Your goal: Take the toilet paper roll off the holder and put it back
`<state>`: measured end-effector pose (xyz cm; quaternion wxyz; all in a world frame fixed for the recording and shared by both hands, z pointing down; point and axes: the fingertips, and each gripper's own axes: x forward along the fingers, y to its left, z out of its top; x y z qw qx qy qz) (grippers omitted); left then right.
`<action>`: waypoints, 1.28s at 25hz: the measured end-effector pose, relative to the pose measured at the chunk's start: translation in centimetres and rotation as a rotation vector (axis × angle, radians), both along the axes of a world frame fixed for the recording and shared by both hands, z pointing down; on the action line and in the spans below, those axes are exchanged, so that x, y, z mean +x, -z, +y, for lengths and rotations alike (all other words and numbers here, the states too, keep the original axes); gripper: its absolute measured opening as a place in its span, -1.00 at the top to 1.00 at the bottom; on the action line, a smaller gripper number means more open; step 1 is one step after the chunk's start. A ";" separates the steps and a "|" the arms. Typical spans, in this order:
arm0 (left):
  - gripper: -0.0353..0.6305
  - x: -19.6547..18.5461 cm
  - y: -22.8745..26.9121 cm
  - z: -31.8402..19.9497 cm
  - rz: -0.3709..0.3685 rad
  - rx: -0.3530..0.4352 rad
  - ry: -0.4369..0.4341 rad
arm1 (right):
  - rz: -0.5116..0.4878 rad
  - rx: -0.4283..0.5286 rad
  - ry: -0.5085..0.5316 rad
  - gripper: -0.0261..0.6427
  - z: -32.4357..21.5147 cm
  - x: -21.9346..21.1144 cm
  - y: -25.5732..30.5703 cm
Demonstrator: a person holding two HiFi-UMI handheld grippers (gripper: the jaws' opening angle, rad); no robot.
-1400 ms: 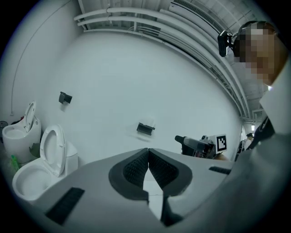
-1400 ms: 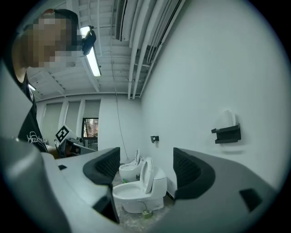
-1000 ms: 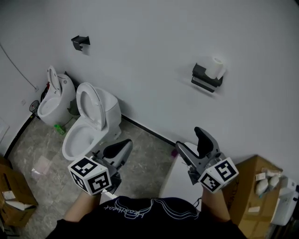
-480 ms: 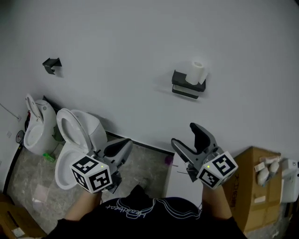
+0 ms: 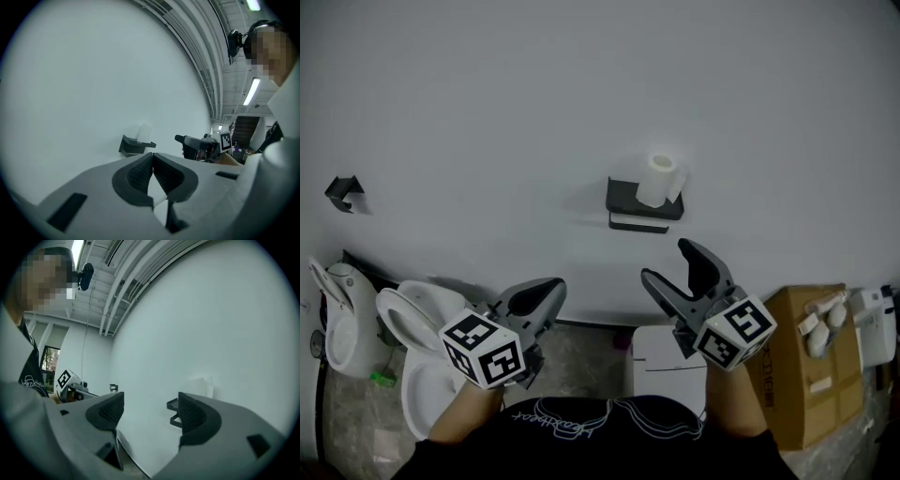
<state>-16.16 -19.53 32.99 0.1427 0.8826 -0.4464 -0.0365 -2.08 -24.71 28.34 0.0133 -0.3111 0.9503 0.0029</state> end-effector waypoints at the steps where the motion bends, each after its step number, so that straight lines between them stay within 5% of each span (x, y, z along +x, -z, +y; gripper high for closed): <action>1: 0.88 0.1 0.1 -1.0 -0.003 0.003 -0.019 | 0.005 0.003 -0.018 -0.14 -1.1 0.0 0.1; 16: 0.88 0.2 -0.4 -11.4 -0.014 0.021 -0.195 | 0.073 0.036 -0.209 -0.22 -12.9 0.2 0.3; 32: 0.88 -2.4 -2.7 -16.3 0.020 -0.024 -0.189 | 0.234 -0.030 -0.278 -0.13 -19.7 -1.3 -1.3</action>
